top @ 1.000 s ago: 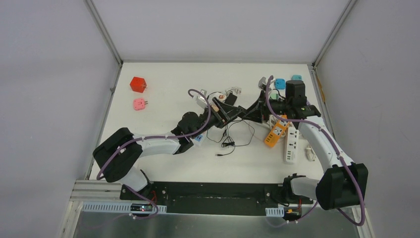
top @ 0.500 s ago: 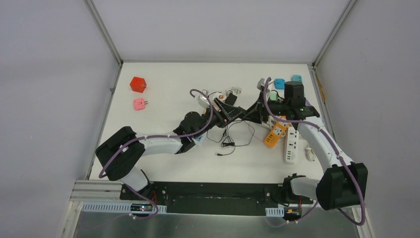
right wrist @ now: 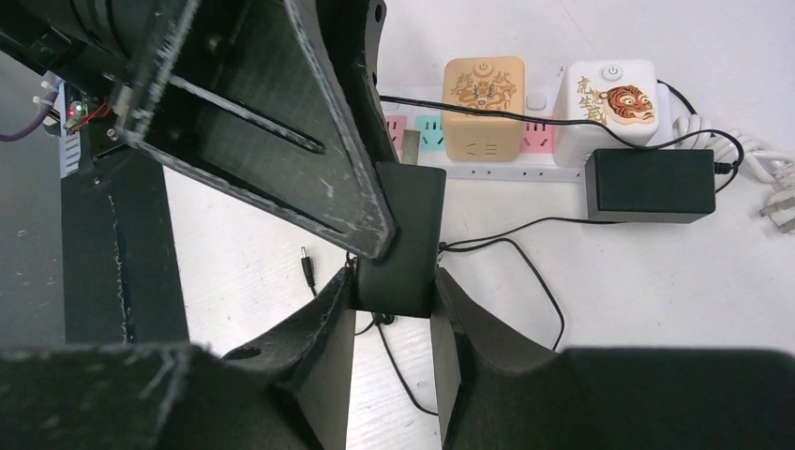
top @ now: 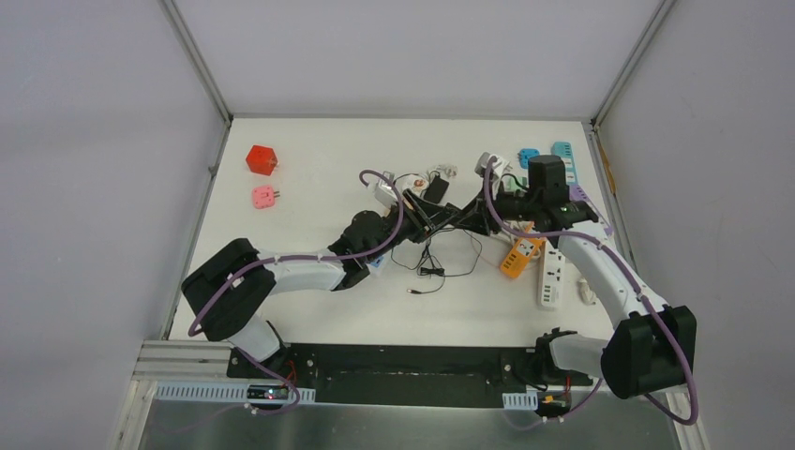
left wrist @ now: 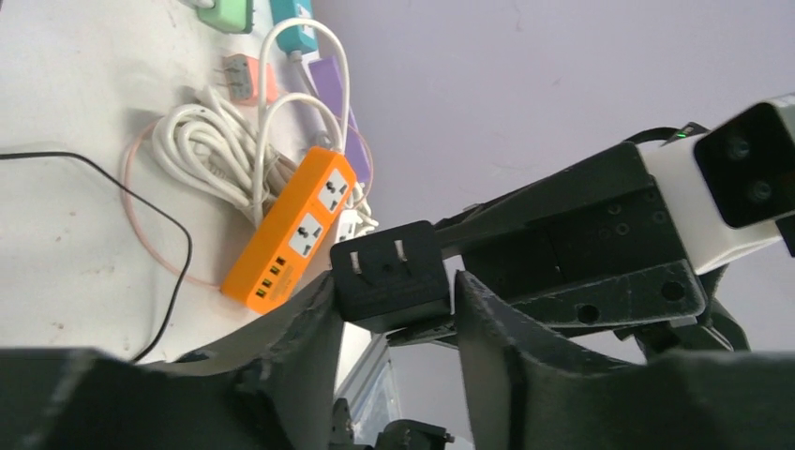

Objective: Pull the plug off the socket
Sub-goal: Place the plug at the corner of the board.

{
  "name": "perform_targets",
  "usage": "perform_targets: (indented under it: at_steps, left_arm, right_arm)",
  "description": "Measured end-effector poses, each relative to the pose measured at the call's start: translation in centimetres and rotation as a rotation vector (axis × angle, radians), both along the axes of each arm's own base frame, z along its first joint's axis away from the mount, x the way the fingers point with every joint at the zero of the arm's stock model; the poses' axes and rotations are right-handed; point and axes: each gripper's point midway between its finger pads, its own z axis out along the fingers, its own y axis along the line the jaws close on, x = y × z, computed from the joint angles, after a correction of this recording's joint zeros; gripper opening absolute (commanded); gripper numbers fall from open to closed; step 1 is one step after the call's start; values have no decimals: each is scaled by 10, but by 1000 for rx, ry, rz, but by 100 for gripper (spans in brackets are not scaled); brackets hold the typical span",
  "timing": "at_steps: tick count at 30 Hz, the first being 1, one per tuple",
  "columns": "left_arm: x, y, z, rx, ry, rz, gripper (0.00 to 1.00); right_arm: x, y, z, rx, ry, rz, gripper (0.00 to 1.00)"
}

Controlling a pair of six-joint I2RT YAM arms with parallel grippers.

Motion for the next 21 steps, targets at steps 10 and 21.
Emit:
perform_targets:
  at_steps: [10,21]
  left_arm:
    - [3,-1,-7,7,14,8,0]
    - [-11,13,-14,53,-22,-2,0]
  right_arm:
    - [1,0,-5,-26,-17,-6,83]
    - [-17,-6,-9,-12,26,66,100]
